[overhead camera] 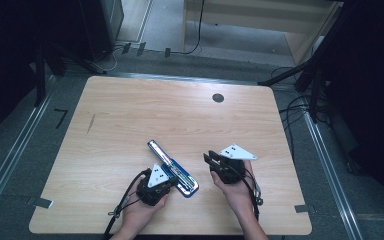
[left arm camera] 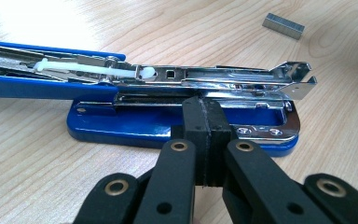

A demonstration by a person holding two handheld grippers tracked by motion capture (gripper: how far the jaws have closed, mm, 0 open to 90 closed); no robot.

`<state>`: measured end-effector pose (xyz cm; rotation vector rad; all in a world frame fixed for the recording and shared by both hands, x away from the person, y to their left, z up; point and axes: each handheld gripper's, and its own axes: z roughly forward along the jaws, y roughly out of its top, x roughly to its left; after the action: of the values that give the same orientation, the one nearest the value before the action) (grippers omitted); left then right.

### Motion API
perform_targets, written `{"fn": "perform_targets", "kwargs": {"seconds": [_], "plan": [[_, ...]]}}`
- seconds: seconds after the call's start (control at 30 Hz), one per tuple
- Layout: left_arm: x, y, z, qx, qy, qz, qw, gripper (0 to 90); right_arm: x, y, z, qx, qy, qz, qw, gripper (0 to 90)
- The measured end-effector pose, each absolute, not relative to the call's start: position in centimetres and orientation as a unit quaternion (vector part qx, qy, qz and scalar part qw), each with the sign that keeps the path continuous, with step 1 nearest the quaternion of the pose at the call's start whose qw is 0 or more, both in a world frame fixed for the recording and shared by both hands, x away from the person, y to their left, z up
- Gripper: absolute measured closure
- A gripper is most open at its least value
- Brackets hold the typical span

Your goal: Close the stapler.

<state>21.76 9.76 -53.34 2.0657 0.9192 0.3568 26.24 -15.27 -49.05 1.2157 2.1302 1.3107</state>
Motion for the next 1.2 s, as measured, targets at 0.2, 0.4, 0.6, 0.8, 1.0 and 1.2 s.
{"fn": "perform_targets", "kwargs": {"seconds": [0.2, 0.4, 0.6, 0.8, 1.0, 1.2], "plan": [[21.7, 9.8, -53.4, 0.821, 0.366, 0.142, 0.414, 90.0, 25.3, -16.6, -49.7, 0.437, 0.754, 0.455, 0.181, 73.5], [21.7, 9.8, -53.3, 0.822, 0.365, 0.142, 0.413, 90.0, 24.7, -17.6, -50.4, 0.449, 0.752, 0.447, 0.183, 72.1], [21.7, 9.8, -53.3, 0.822, 0.365, 0.142, 0.413, 90.0, 24.1, -18.4, -51.4, 0.459, 0.752, 0.436, 0.182, 70.4], [21.7, 9.8, -53.3, 0.822, 0.365, 0.142, 0.413, 90.0, 23.4, -19.1, -52.1, 0.471, 0.750, 0.429, 0.177, 67.4], [21.7, 9.8, -53.3, 0.822, 0.365, 0.142, 0.413, 90.0, 22.7, -19.4, -52.6, 0.478, 0.750, 0.422, 0.174, 65.8], [21.8, 9.8, -53.3, 0.823, 0.364, 0.142, 0.413, 90.0, 22.2, -19.4, -53.1, 0.478, 0.755, 0.413, 0.173, 66.6]]}}
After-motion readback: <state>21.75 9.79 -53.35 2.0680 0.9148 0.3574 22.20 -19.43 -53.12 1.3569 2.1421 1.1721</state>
